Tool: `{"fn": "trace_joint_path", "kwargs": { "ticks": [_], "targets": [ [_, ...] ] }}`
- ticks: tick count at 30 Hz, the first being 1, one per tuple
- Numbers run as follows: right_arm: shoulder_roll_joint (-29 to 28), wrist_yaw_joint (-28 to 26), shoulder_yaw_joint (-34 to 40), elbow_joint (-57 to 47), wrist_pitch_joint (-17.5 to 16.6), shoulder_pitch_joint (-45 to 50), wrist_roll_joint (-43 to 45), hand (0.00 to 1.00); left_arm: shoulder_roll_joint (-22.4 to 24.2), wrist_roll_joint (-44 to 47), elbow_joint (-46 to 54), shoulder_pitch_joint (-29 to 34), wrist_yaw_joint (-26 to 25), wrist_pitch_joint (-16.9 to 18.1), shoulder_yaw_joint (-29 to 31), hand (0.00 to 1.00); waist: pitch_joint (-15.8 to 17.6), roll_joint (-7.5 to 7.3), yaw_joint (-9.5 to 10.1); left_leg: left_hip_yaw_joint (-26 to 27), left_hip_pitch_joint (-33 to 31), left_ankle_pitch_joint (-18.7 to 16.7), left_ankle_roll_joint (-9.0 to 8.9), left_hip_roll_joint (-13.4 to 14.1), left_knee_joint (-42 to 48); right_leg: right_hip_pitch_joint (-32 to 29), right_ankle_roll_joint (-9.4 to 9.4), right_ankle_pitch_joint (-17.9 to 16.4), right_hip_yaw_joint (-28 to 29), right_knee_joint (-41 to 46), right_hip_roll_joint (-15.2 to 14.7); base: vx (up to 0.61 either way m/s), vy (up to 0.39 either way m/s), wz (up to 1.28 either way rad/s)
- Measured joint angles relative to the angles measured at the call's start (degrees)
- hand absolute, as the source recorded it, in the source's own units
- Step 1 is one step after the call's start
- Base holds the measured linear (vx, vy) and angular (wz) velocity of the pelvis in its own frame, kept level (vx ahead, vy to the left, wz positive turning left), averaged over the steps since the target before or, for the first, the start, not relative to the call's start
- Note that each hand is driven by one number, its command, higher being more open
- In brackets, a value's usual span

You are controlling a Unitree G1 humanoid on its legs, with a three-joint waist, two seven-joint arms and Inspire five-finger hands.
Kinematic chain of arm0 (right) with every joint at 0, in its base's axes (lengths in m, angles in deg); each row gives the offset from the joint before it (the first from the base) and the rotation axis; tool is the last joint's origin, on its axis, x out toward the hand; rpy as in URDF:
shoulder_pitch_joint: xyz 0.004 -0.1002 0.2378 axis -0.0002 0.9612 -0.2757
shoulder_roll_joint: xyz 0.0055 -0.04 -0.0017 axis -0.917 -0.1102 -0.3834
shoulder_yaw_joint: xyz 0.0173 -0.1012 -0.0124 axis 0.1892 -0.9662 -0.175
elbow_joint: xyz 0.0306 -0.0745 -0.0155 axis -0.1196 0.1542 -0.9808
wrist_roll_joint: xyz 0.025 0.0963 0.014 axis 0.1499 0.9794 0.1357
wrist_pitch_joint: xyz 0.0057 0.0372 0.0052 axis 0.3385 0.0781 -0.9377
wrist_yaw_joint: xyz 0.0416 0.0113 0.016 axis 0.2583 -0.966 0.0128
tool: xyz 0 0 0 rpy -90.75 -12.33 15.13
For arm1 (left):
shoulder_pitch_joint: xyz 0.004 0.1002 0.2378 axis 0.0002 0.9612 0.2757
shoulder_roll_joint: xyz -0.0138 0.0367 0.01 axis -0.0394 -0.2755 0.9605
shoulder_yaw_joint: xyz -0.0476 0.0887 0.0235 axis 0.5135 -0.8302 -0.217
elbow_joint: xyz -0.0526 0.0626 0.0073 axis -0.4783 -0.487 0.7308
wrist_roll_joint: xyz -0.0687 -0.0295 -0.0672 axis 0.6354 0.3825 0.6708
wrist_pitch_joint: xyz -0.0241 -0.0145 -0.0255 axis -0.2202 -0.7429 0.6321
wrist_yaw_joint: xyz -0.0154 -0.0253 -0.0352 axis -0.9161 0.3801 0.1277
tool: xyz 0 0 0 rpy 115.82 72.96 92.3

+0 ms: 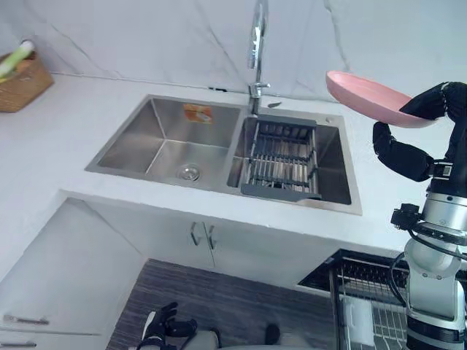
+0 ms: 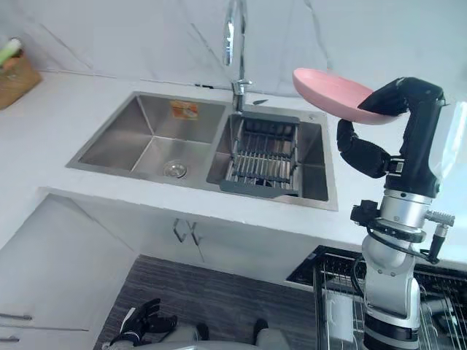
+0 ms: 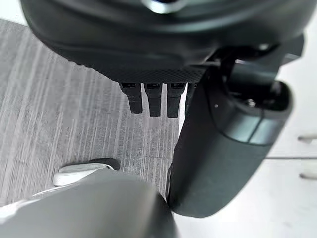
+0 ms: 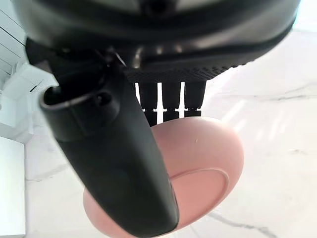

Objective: Walk over to the sink, pick up the cup, carry it to the dishwasher, place the cup inside the dishwasher, then close the dishwasher door

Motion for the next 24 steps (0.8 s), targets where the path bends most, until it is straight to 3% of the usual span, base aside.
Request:
{"fn": "trace_joint_path", "kwargs": {
  "ticks": [4, 5, 6, 7, 10, 12, 13, 14, 18, 24],
  "targets": [
    [0.0, 0.8, -0.1, 0.4, 1.7, 0.0, -3.1, 0.30, 0.0, 0.0, 0.3, -0.1, -0.2, 0.2, 0.7, 0.90, 1.6, -0.03, -0.87, 8.2, -0.9, -2.8, 2.02, 0.4, 3.8, -4.5, 1.36, 1.1, 8.4, 2.0, 0.8, -0.06, 0.140, -1.24],
    [0.0, 1.1, -0.1, 1.0, 2.3, 0.0, -3.7, 0.30, 0.0, 0.0, 0.5, -0.2, -0.4, 0.2, 1.0, 0.90, 2.1, 0.06, -1.98, 9.9, -1.3, -3.2, 2.81, 0.8, 4.3, -5.1, -0.51, 0.3, 8.3, 1.9, 0.4, -0.10, 0.163, -0.62],
    [0.0, 1.1, -0.1, 1.4, 2.7, 0.0, -4.3, 0.30, 0.1, 0.1, 0.4, -0.4, -0.5, 0.1, 1.2, 0.90, 2.3, 0.20, -2.05, 11.1, -1.3, -3.2, 3.51, 1.1, 4.2, -5.2, -1.71, 0.0, 7.1, 1.8, 0.0, -0.12, 0.180, -0.87],
    [0.0, 1.1, -0.4, 2.0, 3.1, 0.1, -5.3, 0.30, 0.4, 0.2, -0.1, -0.7, -0.6, 0.1, 1.8, 0.90, 3.2, 0.53, -1.54, 13.8, -0.4, -3.3, 4.09, 2.0, 3.9, -6.9, -2.29, -1.2, 3.1, 8.1, -1.5, -0.12, 0.164, -0.87],
    [0.0, 1.1, -3.2, 2.2, 2.9, 1.7, -8.0, 0.30, 0.3, 0.2, 0.0, -0.8, -0.7, -0.1, 1.7, 0.90, 3.2, 0.24, -1.57, 17.7, 0.8, -3.6, 4.35, 2.0, 3.0, -6.4, -2.34, -7.5, -4.2, 20.0, -5.1, -0.03, 0.072, -0.78],
    [0.1, 1.1, -4.2, 2.2, 2.5, 3.1, -9.6, 0.30, 0.1, 0.2, 0.3, -0.9, -0.7, -0.1, 1.4, 0.90, 2.9, -0.32, -1.53, 19.5, 0.5, -3.8, 3.95, 2.0, 3.0, -3.2, -0.85, -9.8, -5.5, 16.2, -5.7, 0.02, -0.038, -0.53],
    [0.1, 0.9, -4.6, 2.4, 2.5, 4.2, -10.2, 0.30, 0.0, 0.2, 0.4, -1.0, -0.7, -0.2, 1.4, 0.90, 2.7, -0.41, -1.47, 20.1, 0.1, -4.0, 3.49, 2.1, 3.4, -1.5, 1.51, -10.0, -5.7, 11.2, -5.5, 0.01, -0.090, -0.33],
    [0.1, 0.8, -4.6, 3.5, 2.7, 6.1, -11.2, 0.30, 0.1, 0.1, 0.1, -0.9, -0.8, -0.5, 1.1, 0.90, 2.2, 0.33, -1.82, 20.0, 0.2, -3.7, 3.00, 2.9, 3.4, -0.3, 1.57, -8.3, -5.8, 8.3, -4.3, 0.04, -0.090, -0.24],
    [-0.6, 0.5, -4.3, 6.1, 4.6, 10.2, -11.9, 0.30, 0.1, 0.1, 0.2, -0.2, -1.3, -0.7, 0.9, 0.90, 1.3, 0.63, -1.92, 19.7, 1.4, -3.4, 2.42, 4.3, 1.8, 2.2, 0.91, -5.0, -3.8, 2.3, -1.8, 0.09, -0.082, -0.34],
    [-4.2, 0.5, -1.3, 6.2, 5.5, 14.6, -11.9, 0.30, 0.3, 0.1, 0.1, 1.4, -1.8, -1.3, 0.0, 0.90, -0.1, 0.68, -3.30, 19.9, 4.8, -3.0, 2.17, 3.2, -1.4, 5.1, 1.50, -3.7, -2.4, -1.8, -1.9, 0.05, 0.013, -0.14]
  ]
}}
